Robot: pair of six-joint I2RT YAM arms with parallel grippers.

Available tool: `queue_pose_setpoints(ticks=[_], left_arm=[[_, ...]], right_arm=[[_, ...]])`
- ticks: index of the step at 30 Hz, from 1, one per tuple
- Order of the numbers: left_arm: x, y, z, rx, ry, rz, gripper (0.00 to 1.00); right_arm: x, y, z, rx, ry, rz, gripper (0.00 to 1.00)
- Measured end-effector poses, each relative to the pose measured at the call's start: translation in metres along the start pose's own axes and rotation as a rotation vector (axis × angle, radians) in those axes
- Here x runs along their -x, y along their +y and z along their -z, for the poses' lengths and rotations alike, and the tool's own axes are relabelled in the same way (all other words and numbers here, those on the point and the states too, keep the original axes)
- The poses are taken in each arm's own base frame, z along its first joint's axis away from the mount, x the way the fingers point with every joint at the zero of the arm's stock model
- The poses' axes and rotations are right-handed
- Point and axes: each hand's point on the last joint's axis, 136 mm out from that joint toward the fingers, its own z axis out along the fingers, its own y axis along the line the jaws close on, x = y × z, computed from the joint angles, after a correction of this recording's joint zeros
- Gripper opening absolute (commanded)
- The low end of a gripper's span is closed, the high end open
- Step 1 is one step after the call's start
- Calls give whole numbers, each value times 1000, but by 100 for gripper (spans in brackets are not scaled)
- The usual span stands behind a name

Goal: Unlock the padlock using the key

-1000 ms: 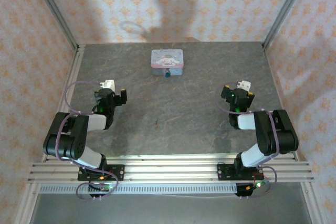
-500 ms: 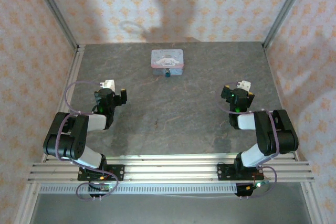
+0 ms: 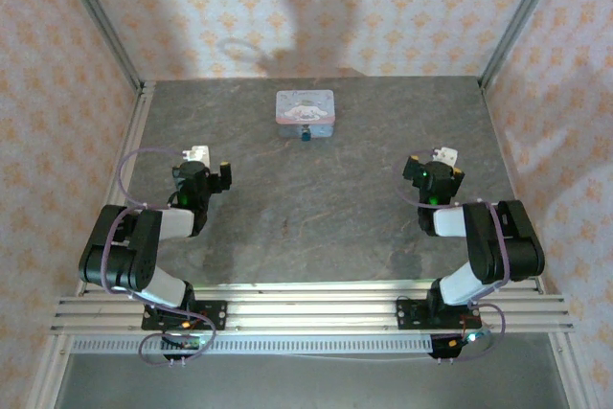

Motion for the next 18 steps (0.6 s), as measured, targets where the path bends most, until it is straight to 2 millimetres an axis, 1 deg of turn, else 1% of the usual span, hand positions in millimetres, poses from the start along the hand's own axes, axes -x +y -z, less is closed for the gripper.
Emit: queue_pose_setpoints(ticks=[7,8,9,11,13,16,18], left_arm=[[1,0,0,1,13,-3,100],[3,0,0,3,25,-5,100],[10,1,0,10,40,-3,100],[34,3,0,28,41,15,100],[73,3,1,37,11,57,100],[118,1,6,26,-21,131,100],[138,-3,8,5,-20,186,100]], right_arm=[[0,-1,3,-3,16,9,99],[3,-1,4,-5,24,12,99],[9,-1,6,-6,28,12,99],[30,2,8,-8,20,-1,100],[58,6,11,-7,-3,-40,100],[95,12,15,-3,-7,-135,100],[112,18,13,2,18,-197,99]])
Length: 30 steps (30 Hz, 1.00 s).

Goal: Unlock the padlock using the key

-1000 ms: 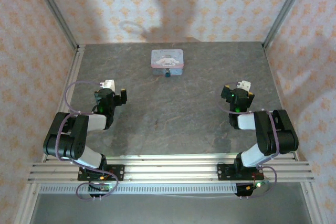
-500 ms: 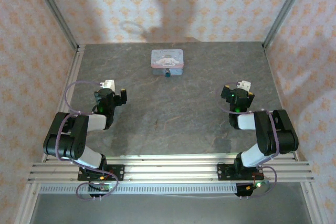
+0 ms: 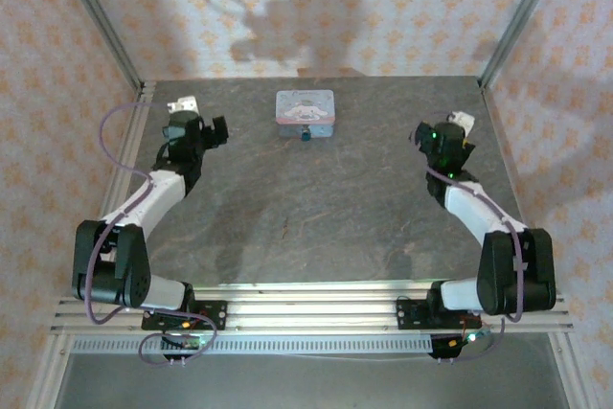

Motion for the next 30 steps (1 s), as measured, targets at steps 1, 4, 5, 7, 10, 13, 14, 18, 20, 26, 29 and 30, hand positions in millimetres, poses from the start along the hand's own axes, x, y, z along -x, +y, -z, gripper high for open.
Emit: queue_pose_setpoints(ticks=[1,4,5,7,10,13,14,18,20,26,29,30], left_arm=[[8,-5,-1,-15,10,31,100],[27,-24,-15,-58,53,114,100],[31,-31,-22,-69,70,134,100],[36,-53,-41,-105,120,168,100],[34,-90,-71,-161,201,189,99],[25,-129,-102,-221,278,192,94],[20,-140,-111,-240,303,192,92],[-14,-175,-146,-297,420,201,85],[-35,-182,-158,-308,479,214,83],[-73,-189,-169,-332,585,258,71],[-76,-188,-163,-336,602,269,69],[-80,-187,-159,-335,609,276,69]], right_arm=[[7,7,-2,2,21,-29,98],[22,44,-15,22,96,-85,97],[24,60,-20,35,117,-93,97],[19,102,-32,69,176,-96,97],[-3,158,-50,126,272,-95,97],[-31,200,-79,167,382,-106,94],[-38,209,-89,175,411,-114,93],[-72,239,-127,214,529,-138,90],[-88,249,-138,236,581,-146,88],[-115,276,-142,333,690,-162,76],[-123,289,-129,379,728,-138,70],[-128,294,-123,389,745,-124,69]])
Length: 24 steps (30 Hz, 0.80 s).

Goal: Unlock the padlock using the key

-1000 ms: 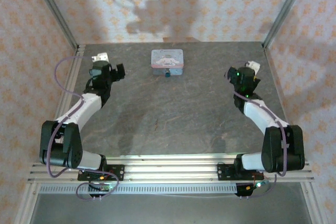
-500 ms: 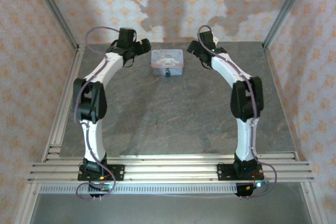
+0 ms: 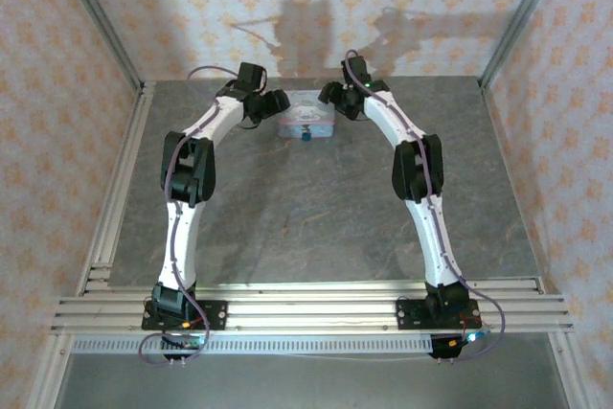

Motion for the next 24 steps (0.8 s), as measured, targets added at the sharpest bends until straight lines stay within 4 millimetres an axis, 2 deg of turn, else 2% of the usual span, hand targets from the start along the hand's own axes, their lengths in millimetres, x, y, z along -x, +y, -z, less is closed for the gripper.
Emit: queue_pose_setpoints(ticks=[5,7,15,18,24], left_arm=[[-30,12,26,20,30,32,66],[-45,20,39,33,45,43,66],[-104,57,99,123,73,61,66],[-116,68,113,158,69,55,66],[-128,85,135,215,52,35,72]], right_arm=[[-34,23,-6,27,52,53,69],[-49,30,-3,36,65,72,69],[-130,62,13,71,151,103,69],[-154,73,16,87,162,100,69],[-174,75,23,79,170,59,77]])
